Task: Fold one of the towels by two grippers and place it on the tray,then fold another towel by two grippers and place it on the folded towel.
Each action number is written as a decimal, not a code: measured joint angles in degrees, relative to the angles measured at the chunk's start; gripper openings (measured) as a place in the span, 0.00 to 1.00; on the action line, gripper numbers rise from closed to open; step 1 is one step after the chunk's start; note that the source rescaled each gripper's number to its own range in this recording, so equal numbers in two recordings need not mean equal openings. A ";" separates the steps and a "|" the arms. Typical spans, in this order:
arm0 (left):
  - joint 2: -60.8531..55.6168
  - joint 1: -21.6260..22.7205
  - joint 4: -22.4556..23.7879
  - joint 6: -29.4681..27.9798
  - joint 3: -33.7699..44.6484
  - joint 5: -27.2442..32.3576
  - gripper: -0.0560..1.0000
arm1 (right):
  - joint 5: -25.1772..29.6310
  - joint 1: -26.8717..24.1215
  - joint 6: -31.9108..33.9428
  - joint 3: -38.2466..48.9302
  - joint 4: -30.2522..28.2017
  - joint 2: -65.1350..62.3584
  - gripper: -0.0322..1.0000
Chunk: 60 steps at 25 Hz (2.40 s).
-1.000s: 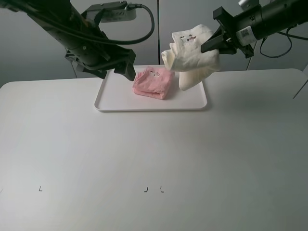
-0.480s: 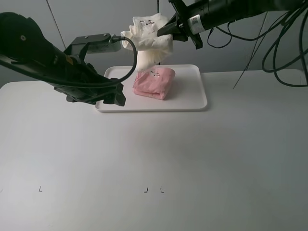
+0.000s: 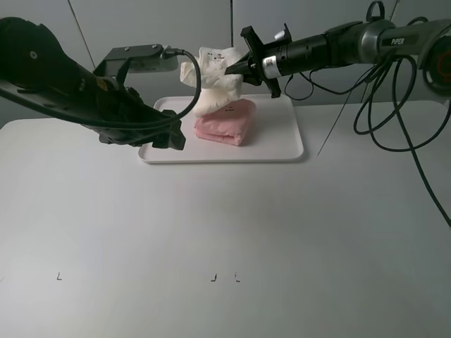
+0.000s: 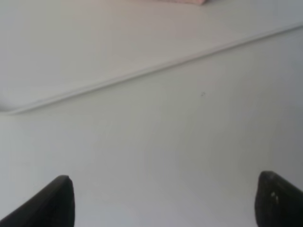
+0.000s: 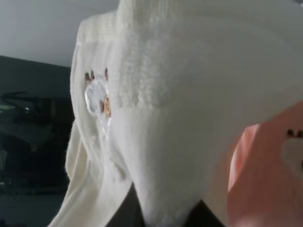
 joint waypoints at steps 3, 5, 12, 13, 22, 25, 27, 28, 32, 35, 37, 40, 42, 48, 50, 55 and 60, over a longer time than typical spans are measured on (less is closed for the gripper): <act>0.00 0.00 -0.04 0.13 0.00 0.00 0.99 | -0.10 0.00 -0.10 0.00 -0.96 1.83 0.10; 0.00 0.00 -0.04 0.13 0.00 0.00 0.99 | -0.32 0.00 -0.24 0.00 -3.06 2.68 0.10; 0.00 0.00 -0.04 0.23 0.00 -0.27 0.99 | -2.68 0.23 2.81 0.00 -12.23 2.88 0.30; 0.00 0.00 -0.04 0.32 0.00 -0.41 0.99 | -2.68 0.52 2.92 0.00 -12.78 2.88 0.40; 0.00 0.00 -0.04 1.77 0.00 -1.35 0.99 | -1.01 1.12 3.29 0.00 -20.76 -0.24 0.74; 0.00 0.00 0.56 2.01 0.00 -2.87 0.99 | -2.24 1.12 4.45 -0.04 -31.48 -4.45 0.76; 0.00 0.00 0.66 2.01 0.00 -4.36 0.99 | -1.96 1.12 6.02 -0.27 -37.49 -6.92 0.82; 0.00 0.00 0.66 2.01 0.00 -4.83 0.99 | -1.13 1.12 7.01 -0.35 -40.44 -8.00 0.87; 0.00 0.00 0.66 2.91 -0.64 -3.52 0.99 | 4.52 1.12 9.45 -0.35 -50.09 -11.25 0.99; -0.09 0.00 0.76 2.91 -0.77 -1.94 0.99 | 8.31 1.12 10.93 -0.35 -54.30 -13.29 1.00; -0.44 0.00 0.76 2.91 -0.77 -0.33 0.99 | 9.51 1.12 11.48 0.84 -55.58 -15.13 1.00; -2.51 0.00 0.76 2.91 0.38 0.84 0.99 | 7.35 1.12 11.60 6.50 -56.88 -19.85 1.00; -5.25 0.00 0.89 2.91 1.53 1.09 0.99 | 3.84 1.12 11.60 13.39 -58.60 -24.30 1.00; -15.61 1.94 1.55 2.91 6.35 4.50 0.99 | -2.64 1.12 10.89 36.38 -64.43 -42.07 1.00; -18.87 2.27 2.82 2.91 8.29 5.81 1.00 | -4.23 1.12 10.89 43.11 -66.09 -48.47 1.00; -25.82 2.27 4.72 0.93 10.07 9.87 1.00 | -6.42 1.12 12.32 57.03 -67.58 -66.46 1.00; -32.84 2.27 5.19 0.34 10.06 16.73 1.00 | -6.15 1.12 12.56 68.35 -68.47 -83.25 1.00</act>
